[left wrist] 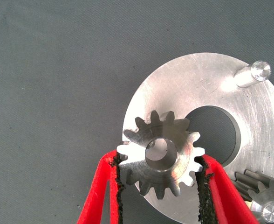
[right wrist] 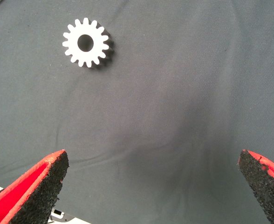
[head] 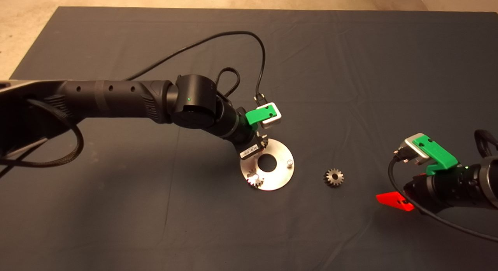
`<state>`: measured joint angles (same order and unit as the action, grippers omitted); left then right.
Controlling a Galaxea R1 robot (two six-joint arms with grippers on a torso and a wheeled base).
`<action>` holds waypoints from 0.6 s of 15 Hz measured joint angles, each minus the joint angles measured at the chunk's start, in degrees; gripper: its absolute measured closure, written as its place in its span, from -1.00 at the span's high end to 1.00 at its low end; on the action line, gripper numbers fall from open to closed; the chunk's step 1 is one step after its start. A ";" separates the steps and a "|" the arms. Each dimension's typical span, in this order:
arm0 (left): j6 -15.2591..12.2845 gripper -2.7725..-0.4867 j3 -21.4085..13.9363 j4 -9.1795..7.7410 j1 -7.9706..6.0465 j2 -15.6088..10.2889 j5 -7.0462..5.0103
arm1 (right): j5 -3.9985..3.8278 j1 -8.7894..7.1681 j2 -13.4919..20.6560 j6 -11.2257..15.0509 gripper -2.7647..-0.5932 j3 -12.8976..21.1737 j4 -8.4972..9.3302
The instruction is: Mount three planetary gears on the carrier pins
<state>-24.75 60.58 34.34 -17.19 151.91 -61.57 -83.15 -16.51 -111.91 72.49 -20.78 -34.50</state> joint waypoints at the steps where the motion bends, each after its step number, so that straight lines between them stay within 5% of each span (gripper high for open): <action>1: 0.00 -0.79 0.04 -0.04 0.00 0.00 0.00 | 0.00 0.00 0.01 0.00 0.97 0.00 0.01; 9: 0.00 -0.79 0.44 -0.06 0.00 -0.13 0.09 | 0.01 0.00 0.00 -0.01 0.97 0.00 0.00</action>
<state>-24.75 61.01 34.28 -17.19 151.77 -61.49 -83.14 -16.51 -111.91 72.48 -20.78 -34.50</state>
